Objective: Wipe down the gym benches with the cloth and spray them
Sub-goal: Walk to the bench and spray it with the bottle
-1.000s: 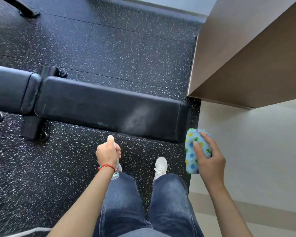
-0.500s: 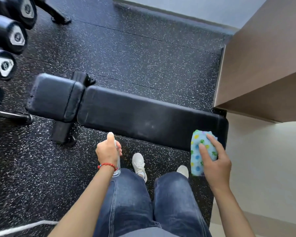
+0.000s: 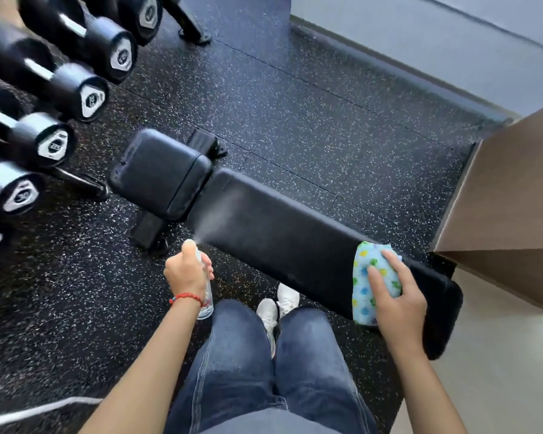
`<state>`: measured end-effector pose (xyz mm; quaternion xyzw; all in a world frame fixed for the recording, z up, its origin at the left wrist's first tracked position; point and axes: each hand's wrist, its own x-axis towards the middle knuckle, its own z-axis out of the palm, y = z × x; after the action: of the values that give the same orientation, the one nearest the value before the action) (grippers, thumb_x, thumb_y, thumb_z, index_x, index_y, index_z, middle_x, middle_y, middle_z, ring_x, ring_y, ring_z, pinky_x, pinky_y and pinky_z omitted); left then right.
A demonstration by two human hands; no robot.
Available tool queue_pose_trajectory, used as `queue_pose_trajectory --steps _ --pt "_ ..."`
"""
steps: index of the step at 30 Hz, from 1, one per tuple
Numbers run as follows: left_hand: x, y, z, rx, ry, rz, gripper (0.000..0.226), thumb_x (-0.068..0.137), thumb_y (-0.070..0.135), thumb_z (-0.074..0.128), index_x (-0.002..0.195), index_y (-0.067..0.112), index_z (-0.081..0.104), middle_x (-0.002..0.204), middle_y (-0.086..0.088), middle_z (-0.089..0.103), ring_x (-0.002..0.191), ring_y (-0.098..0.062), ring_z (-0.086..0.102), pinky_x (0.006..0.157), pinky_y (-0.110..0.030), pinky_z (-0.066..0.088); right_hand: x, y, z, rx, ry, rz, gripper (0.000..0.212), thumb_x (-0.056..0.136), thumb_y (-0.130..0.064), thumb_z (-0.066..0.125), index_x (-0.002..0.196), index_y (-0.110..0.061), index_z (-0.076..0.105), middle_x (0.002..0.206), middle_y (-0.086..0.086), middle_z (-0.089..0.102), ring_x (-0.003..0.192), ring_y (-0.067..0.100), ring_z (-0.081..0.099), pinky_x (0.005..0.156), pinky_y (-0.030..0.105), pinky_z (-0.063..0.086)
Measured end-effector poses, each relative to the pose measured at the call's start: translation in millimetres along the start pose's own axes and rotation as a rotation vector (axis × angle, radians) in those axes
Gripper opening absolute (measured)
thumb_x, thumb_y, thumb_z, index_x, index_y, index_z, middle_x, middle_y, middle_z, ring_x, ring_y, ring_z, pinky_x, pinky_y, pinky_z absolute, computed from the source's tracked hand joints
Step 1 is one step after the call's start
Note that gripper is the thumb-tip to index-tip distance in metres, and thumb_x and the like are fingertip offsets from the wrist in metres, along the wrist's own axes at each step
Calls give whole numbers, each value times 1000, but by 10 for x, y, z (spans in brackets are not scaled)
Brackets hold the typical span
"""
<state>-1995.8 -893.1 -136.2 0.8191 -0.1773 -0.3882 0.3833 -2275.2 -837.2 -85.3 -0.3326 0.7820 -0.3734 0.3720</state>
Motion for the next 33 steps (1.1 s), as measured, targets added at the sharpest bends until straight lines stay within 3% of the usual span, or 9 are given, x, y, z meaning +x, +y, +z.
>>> queue_pose_trajectory --steps 4,7,9,11,14,17,24,29,33 --pt "252 152 -50 -64 47 -16 51 73 41 41 32 13 52 33 -3 47 32 -22 44 52 -33 42 192 -232 279 -32 -78 -41 34 84 -19 66 113 -34 59 115 -2 60 101 15 59 89 30 48" --pt "440 229 -113 -83 70 -33 51 75 41 41 35 12 52 33 -3 47 34 -24 45 52 -34 43 264 -416 472 -43 -101 -57 34 84 -18 65 112 -34 57 112 -9 58 100 10 57 88 19 44" --pt "639 273 -191 -78 61 -27 52 74 41 40 33 13 54 34 -4 48 40 -27 48 58 -42 45 305 -541 651 -60 -108 -63 33 84 -16 65 113 -29 59 106 -11 57 92 6 56 77 3 39" --pt "861 325 -280 -62 63 -23 51 73 41 39 34 14 57 34 -4 49 42 -30 49 60 -44 47 325 -668 859 -75 -114 -58 33 85 -16 64 117 -23 59 104 -9 57 86 1 56 70 -3 37" --pt "1172 462 -443 -79 71 -25 49 71 40 40 34 12 53 33 -4 48 35 -26 47 53 -35 42 292 -843 1191 -70 -101 -36 34 85 -15 64 118 -22 59 106 -7 57 86 -11 54 68 -4 36" --pt "1523 612 -657 -32 72 -13 54 75 45 38 37 10 52 33 -5 48 38 -26 49 55 -35 45 223 -1030 1562 -76 -82 -40 34 85 -15 64 118 -22 59 109 -6 57 86 -19 52 68 -4 36" --pt "2209 848 -1069 -31 51 -47 49 72 38 40 33 12 51 32 -4 46 35 -25 46 54 -39 45 74 -1449 2473 -74 -132 -33 33 85 -17 64 115 -27 59 110 -6 59 87 -15 54 70 0 41" --pt "2553 869 -1304 18 73 -96 56 74 49 38 35 12 55 35 -6 50 44 -30 54 67 -48 52 21 -1654 2936 -82 -184 -52 33 84 -19 65 112 -33 58 111 -7 59 94 -1 57 77 6 45" --pt "2701 889 -1433 -4 83 -119 55 71 49 37 35 11 56 36 -6 51 44 -30 52 66 -50 53 12 -1755 3128 -84 -203 -59 32 84 -20 65 112 -34 58 109 -9 59 90 -6 57 74 5 45"
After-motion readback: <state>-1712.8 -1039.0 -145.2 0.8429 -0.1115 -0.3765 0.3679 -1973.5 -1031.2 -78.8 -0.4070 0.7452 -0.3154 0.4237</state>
